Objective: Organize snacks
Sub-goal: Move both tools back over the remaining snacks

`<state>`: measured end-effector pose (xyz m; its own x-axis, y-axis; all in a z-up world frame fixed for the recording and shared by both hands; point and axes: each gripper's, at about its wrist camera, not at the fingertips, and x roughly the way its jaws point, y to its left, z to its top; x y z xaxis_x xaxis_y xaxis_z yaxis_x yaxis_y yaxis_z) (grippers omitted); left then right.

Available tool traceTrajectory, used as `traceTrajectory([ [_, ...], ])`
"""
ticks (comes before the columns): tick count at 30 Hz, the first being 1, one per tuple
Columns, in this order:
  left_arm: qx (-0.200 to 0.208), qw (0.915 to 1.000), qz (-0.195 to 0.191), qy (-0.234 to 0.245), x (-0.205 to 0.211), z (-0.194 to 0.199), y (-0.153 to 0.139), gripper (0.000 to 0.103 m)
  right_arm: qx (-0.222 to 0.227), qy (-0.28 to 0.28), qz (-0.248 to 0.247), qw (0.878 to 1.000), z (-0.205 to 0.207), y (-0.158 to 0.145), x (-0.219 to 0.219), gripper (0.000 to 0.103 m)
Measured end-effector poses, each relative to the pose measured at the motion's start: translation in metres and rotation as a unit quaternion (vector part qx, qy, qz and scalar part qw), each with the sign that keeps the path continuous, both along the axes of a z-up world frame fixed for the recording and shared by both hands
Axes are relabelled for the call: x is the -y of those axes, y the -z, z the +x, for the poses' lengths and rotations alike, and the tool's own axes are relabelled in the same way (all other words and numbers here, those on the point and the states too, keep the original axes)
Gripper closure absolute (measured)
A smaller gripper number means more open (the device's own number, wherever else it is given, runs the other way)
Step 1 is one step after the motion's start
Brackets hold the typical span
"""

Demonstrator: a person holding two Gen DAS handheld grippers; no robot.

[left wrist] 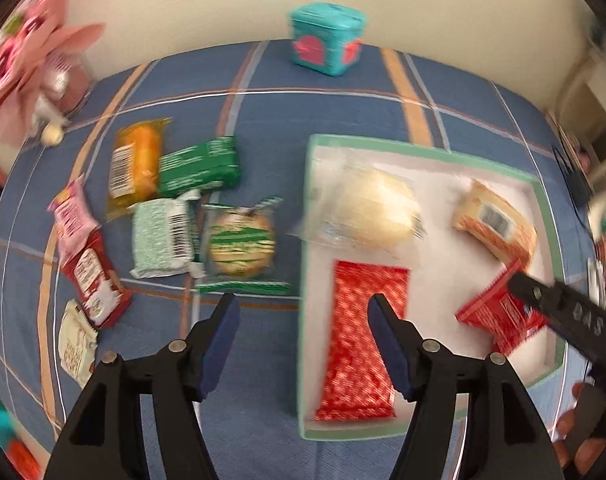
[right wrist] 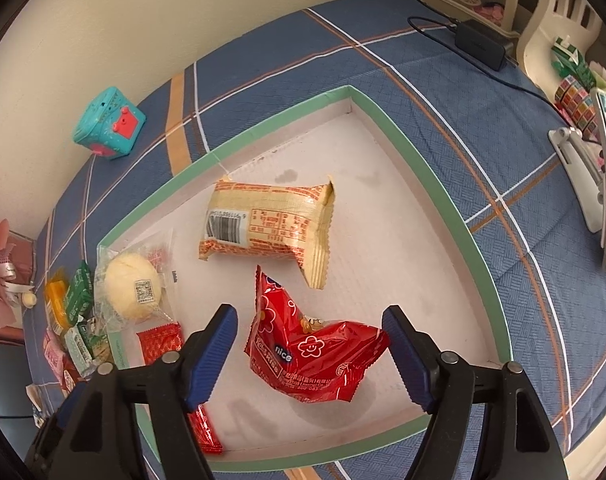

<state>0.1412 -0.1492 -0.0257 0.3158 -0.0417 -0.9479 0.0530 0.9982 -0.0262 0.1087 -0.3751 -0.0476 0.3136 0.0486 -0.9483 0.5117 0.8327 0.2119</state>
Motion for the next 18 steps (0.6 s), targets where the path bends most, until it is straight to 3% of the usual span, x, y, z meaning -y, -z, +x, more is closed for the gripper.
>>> traceTrajectory([
  [4,0.009,0.9988,-0.004,-0.049,-0.027,0.003,-0.005,0.036,0.007,-0.022,-0.018,1.000,0.001,-0.007,-0.011,0.022],
  [7,0.012,0.9967,-0.011,-0.079,-0.044,0.006,-0.007,0.035,0.014,-0.039,-0.028,0.999,0.003,-0.011,-0.021,0.010],
  [11,0.011,0.9936,-0.020,-0.110,-0.066,0.008,-0.009,0.033,0.021,-0.058,-0.043,0.997,0.004,-0.017,-0.035,0.003],
  [18,0.008,0.9898,-0.026,-0.140,-0.089,0.010,-0.006,0.029,0.038,-0.092,-0.064,0.993,0.005,-0.027,-0.058,0.000],
])
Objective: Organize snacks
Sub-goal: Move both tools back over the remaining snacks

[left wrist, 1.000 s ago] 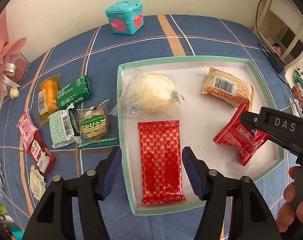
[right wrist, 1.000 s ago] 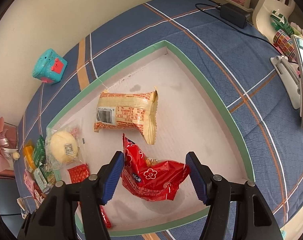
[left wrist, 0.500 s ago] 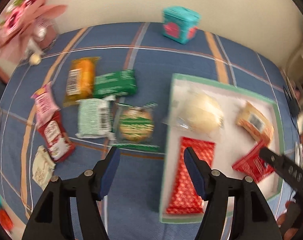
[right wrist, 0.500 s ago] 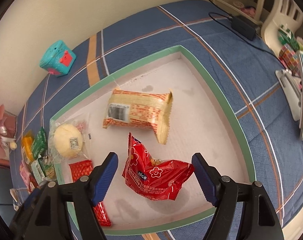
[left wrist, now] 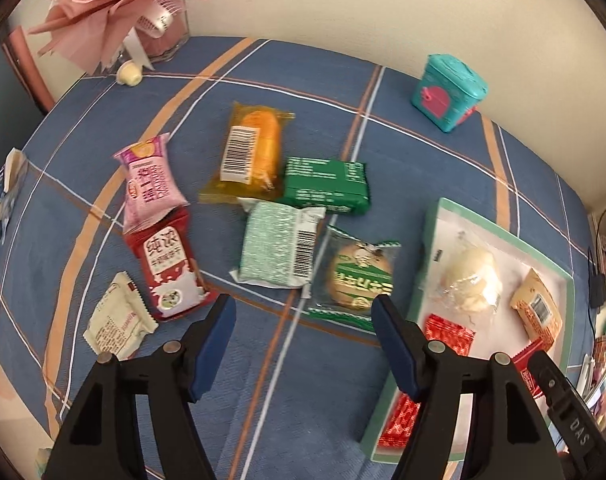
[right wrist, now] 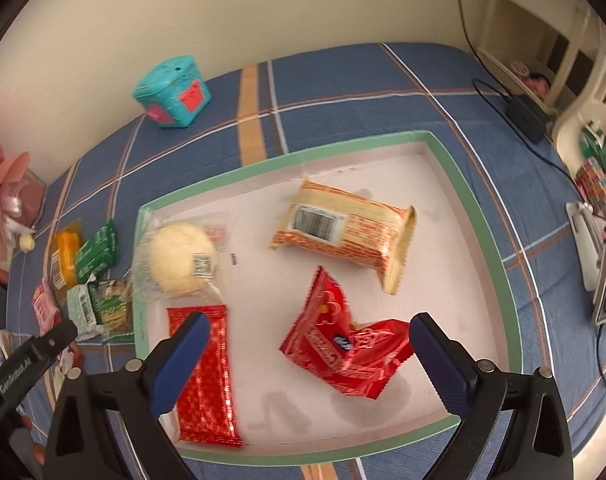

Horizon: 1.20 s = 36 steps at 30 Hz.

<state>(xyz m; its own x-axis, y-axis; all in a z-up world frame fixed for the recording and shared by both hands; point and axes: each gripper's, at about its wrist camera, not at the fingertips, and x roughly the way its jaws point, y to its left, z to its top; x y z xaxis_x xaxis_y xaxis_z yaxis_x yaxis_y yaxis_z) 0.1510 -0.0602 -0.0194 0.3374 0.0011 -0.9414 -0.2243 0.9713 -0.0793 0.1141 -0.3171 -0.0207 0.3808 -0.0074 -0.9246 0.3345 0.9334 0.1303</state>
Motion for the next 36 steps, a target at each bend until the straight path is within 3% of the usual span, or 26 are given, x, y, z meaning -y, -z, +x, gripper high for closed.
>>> traceTrajectory([
  [5,-0.001,1.0000,0.001,-0.009,-0.006,0.000,0.001,0.020,0.005,-0.013,-0.008,1.000,0.001,-0.002,-0.012,0.000],
  [13,-0.006,0.9999,0.012,0.000,-0.010,0.001,0.005,0.012,0.010,-0.026,-0.017,0.999,0.002,-0.005,-0.026,0.000],
  [23,-0.008,0.9997,0.022,0.000,-0.031,0.000,0.004,0.012,0.012,-0.071,-0.003,0.997,0.007,-0.005,-0.070,0.000],
  [36,-0.007,0.9974,0.021,-0.069,-0.095,-0.006,0.003,0.011,0.012,-0.135,0.014,0.991,0.010,-0.003,-0.136,0.000],
])
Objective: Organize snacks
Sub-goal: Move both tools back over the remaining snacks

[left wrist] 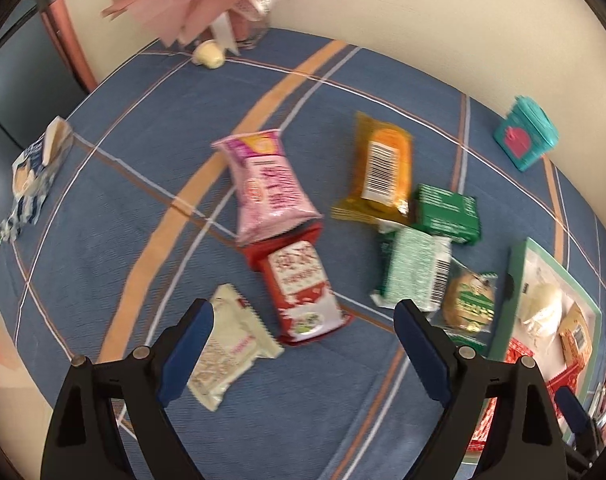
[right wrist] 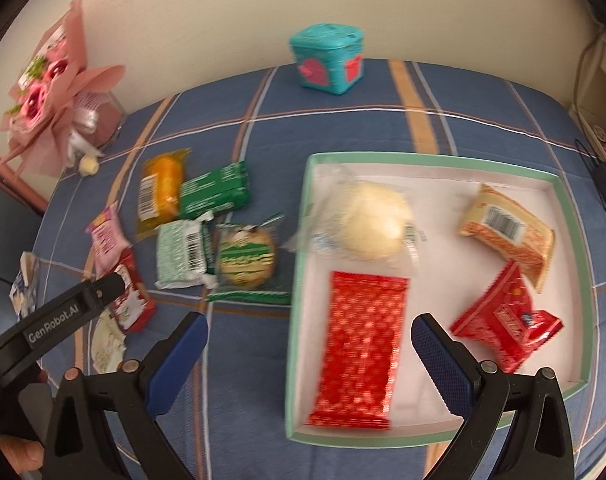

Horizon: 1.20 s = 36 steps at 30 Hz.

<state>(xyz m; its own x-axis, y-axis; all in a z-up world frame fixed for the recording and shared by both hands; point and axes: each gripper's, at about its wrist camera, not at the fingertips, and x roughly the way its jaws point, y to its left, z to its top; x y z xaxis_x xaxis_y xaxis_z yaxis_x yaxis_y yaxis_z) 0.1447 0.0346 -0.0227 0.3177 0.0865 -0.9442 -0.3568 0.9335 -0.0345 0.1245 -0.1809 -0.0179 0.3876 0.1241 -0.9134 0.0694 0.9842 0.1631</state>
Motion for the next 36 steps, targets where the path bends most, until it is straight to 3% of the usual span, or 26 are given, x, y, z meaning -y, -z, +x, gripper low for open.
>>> traceTrajectory([
  [10,-0.005,0.9997,0.007,-0.025,-0.028,-0.012,0.005,0.011,-0.022,-0.035,0.007,0.999,0.003,0.011,-0.029,0.000],
  [21,-0.030,0.9977,-0.026,-0.055,-0.049,-0.013,0.030,0.011,-0.029,-0.051,0.017,0.998,0.012,0.025,-0.044,0.000],
  [31,-0.044,0.9921,-0.037,-0.112,-0.072,-0.023,0.047,0.011,-0.026,-0.067,0.020,0.997,0.018,0.030,-0.063,0.000],
  [36,-0.032,0.9881,-0.049,-0.143,-0.086,-0.031,0.043,0.011,-0.018,-0.080,0.038,0.996,0.023,0.032,-0.075,0.000],
])
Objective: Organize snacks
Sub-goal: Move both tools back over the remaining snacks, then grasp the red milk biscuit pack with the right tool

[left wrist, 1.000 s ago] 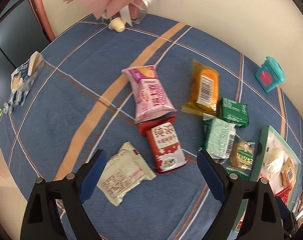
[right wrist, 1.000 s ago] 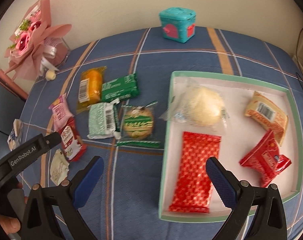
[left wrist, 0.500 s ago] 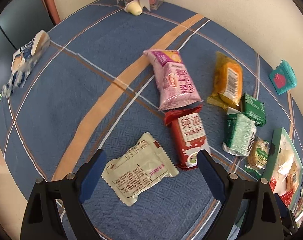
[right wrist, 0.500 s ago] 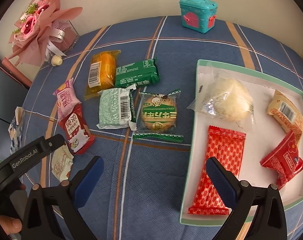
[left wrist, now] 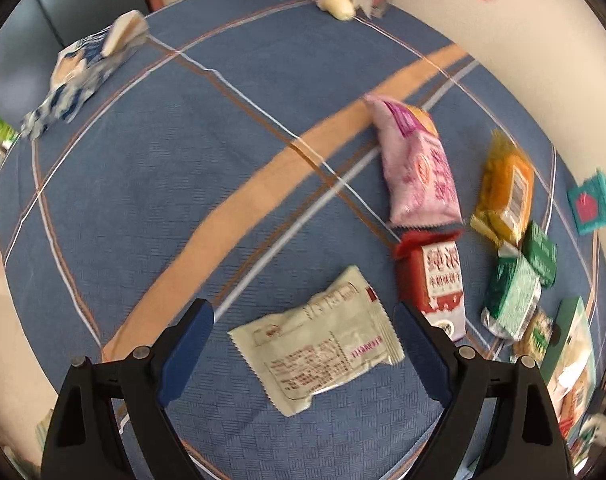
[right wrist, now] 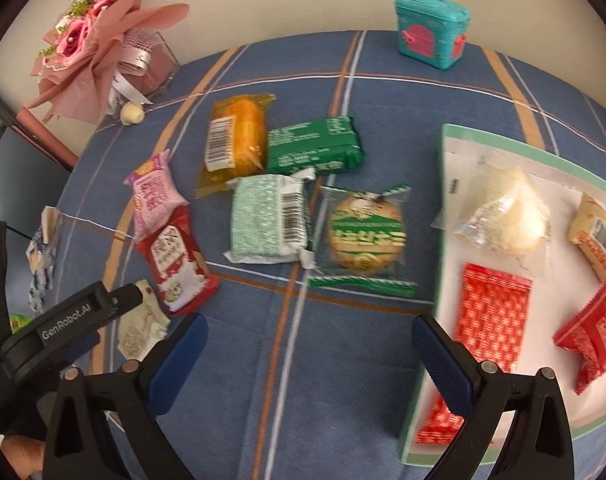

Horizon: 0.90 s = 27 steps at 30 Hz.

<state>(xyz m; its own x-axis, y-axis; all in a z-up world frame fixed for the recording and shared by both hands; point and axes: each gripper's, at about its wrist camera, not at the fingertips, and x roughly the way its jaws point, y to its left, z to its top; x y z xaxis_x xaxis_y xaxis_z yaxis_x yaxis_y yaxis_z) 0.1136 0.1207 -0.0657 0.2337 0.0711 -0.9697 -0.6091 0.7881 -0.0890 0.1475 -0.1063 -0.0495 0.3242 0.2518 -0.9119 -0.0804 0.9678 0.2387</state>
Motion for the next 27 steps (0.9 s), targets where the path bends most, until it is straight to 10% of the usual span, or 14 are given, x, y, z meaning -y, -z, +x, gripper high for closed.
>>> traceTrajectory([
  [27,0.003,0.9998,0.011,-0.014,-0.047,0.005,0.014,0.011,0.014,-0.115,-0.036,0.993,0.031,0.029,-0.114,0.028],
])
